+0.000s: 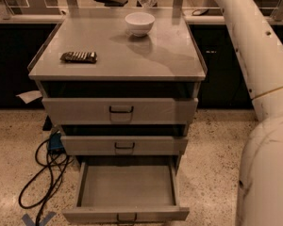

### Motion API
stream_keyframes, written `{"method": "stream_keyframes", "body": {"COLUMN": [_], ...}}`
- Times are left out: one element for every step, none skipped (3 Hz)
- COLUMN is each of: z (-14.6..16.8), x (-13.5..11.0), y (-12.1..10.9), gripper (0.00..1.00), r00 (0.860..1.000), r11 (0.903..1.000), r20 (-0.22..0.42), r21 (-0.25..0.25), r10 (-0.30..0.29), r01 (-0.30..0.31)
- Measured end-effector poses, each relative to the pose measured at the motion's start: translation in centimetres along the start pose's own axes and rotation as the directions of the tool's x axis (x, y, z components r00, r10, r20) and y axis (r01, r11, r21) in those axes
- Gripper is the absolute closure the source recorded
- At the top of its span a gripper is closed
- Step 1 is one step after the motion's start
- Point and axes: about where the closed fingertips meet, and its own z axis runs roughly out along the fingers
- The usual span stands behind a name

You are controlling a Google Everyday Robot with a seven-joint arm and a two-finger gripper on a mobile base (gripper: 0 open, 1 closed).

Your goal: Pick water bottle from bottom drawer and place on counter

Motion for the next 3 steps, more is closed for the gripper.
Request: {"method": "stream_keyframes", "body": {"z": [-1.3,-1.2,-2.1], "x": [2.8,2.8,4.2], "y": [0.2,0.3,-0.4], "gripper": [1.0,1.0,1.0], "r00": [0.994,0.995,0.989], "r11": [0.997,0.9969,0.9921], "r20": [-0.085,-0.084,-0.084], "r21": [-0.041,-0.042,0.016], "r10": [0.062,0.062,0.125], "r01": [-0.066,-0.066,-0.124]}}
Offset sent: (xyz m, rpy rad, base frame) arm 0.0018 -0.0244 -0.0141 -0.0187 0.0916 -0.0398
